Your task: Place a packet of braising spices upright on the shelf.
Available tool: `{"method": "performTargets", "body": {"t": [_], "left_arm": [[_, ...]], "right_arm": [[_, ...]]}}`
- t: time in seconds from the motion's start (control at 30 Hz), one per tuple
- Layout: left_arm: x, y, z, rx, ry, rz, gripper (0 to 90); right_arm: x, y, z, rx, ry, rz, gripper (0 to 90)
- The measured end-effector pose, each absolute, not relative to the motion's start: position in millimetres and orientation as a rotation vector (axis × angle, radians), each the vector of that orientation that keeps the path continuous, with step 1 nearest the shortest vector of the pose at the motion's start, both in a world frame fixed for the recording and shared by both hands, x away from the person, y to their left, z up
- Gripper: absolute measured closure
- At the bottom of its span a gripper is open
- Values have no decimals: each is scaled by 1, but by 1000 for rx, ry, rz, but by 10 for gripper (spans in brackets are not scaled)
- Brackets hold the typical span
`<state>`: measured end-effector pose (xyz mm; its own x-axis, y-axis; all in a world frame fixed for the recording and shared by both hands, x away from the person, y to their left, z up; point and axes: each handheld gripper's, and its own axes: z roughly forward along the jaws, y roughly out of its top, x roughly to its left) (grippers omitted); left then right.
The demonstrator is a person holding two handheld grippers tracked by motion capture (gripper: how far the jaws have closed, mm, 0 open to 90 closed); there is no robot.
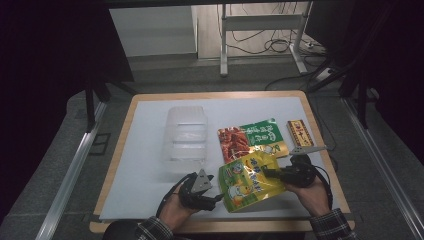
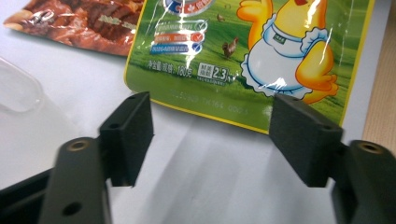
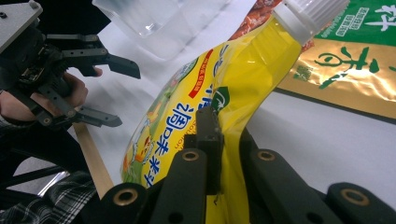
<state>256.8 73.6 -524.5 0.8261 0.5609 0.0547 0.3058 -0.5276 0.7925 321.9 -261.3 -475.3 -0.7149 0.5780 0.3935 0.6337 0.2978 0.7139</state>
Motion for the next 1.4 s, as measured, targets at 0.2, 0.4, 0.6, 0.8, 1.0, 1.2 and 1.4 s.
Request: {"method": "performTargets", "body": {"t": [0.2, 0.4, 0.6, 0.8, 1.0, 1.2, 1.4], "left_arm": [[254, 80, -521, 2118, 623, 373, 212], [251, 83, -520, 2128, 613, 389, 192], [250, 84, -523, 2144, 614, 411, 114], [248, 88, -520, 2106, 628, 393, 92], [246, 92, -519, 2051, 661, 317, 45], [244, 97, -517, 2000, 668, 300, 20], [243, 100, -518, 2002, 657, 331, 10]], "right_arm": [[322, -258, -469, -1140, -2468, -1434, 873], [323, -257, -463, -1125, -2454, -1462, 878], [323, -255, -453, -1099, -2464, -1479, 878], [326, -255, -444, -1090, -2456, -1497, 878], [327, -249, -432, -1043, -2475, -1501, 881], [329, -245, -420, -1020, -2509, -1510, 882], [332, -244, -411, -1006, -2522, -1525, 883]]}}
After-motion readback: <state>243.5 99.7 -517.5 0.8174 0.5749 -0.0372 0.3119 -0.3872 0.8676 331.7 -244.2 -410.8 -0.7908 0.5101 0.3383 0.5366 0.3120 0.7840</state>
